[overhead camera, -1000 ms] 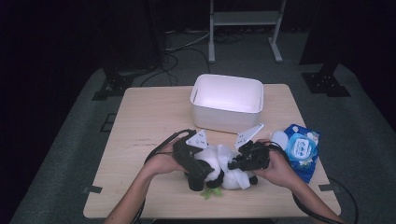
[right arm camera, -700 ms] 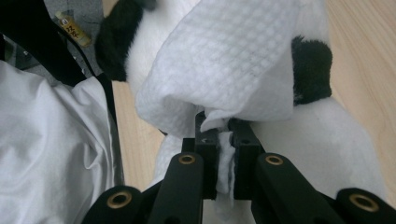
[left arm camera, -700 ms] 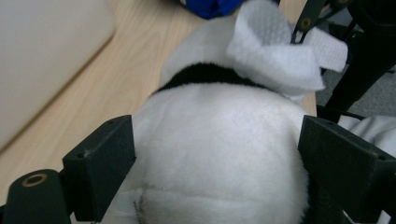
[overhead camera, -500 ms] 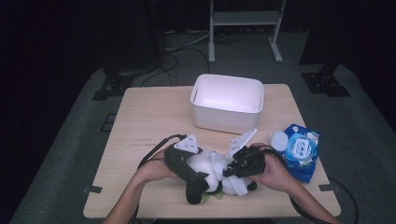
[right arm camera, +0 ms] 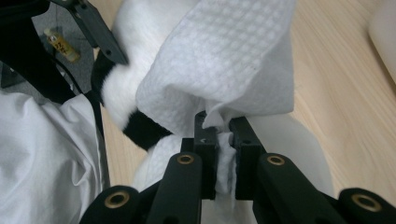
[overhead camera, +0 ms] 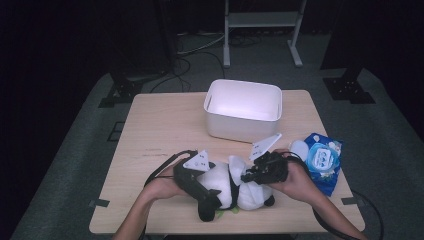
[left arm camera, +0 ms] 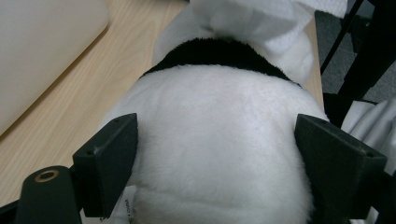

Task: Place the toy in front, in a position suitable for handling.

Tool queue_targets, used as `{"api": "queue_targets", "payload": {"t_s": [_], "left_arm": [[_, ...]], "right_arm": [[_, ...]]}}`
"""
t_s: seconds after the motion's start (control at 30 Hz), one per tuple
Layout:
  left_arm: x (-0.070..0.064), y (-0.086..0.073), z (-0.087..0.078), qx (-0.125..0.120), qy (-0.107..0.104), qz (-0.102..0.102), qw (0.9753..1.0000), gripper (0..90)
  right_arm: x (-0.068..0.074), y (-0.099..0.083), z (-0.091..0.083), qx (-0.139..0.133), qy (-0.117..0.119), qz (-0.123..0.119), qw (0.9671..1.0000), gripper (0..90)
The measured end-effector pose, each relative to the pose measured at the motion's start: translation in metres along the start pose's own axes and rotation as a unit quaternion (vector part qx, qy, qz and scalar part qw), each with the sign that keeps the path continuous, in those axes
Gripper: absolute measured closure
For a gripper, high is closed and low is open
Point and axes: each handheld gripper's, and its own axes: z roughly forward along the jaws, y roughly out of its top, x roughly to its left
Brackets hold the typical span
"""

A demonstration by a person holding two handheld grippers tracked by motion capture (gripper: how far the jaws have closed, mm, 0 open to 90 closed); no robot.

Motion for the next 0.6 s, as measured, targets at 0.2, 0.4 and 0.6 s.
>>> {"api": "queue_targets", "payload": {"t_s": [0.2, 0.4, 0.6], "left_arm": [[0.001, -0.001, -0.002, -0.01, -0.008, -0.009, 0.9999, 14.5], [0.003, 0.005, -0.008, -0.022, -0.019, -0.018, 0.9994, 9.7], [0.008, 0.0, -0.004, 0.0, -0.024, -0.056, 0.9982, 2.1]], "right_arm": [[-0.006, -0.019, -0.013, -0.001, -0.013, 0.027, 0.9996, 83.0], [-0.006, -0.03, -0.013, 0.004, -0.009, 0.036, 0.9993, 83.0], [-0.003, -0.028, -0.01, 0.013, 0.003, 0.035, 0.9993, 83.1]]}}
